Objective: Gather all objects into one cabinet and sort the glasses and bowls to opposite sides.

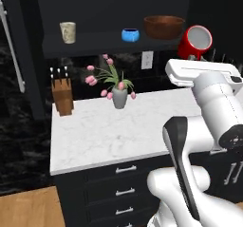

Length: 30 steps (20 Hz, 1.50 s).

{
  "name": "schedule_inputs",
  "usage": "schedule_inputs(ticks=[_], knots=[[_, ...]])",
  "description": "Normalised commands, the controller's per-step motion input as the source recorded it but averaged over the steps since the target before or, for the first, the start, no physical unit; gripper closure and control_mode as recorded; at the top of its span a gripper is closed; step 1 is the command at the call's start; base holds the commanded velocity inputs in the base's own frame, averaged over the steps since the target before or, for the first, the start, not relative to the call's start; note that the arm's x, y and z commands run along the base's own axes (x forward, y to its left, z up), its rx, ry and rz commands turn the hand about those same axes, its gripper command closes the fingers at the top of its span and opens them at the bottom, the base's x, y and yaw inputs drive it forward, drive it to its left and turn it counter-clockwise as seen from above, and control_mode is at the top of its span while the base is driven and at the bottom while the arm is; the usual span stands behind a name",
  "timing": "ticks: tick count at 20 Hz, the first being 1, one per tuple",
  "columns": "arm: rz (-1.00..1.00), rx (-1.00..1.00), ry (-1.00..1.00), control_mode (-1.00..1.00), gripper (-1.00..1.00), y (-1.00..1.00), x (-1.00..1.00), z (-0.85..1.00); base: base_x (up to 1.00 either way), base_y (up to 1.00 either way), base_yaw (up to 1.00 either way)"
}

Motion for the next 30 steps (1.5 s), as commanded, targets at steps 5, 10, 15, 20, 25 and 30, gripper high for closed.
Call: schedule_inputs(ticks=[5,10,15,20,25,30], knots=[[0.00,0.00,0.00,1.00,1.00,0.00,0.00,0.00,0.96,0.30,0.15],[0.00,0.00,0.00,1.00,1.00,0.00,0.00,0.00,0.81,0.24,0.14],[0.00,0.00,0.00,1.00,1.00,0.00,0.00,0.00,0.17,0.03,0.03],[0.00,0.00,0.00,1.00,1.00,0.00,0.00,0.00,0.00,0.00,0.00],[0.00,0.00,0.00,1.00,1.00,0.00,0.00,0.00,0.00,0.00,0.01],[0.00,0.00,0.00,1.00,1.00,0.00,0.00,0.00,0.00,0.04,0.08]])
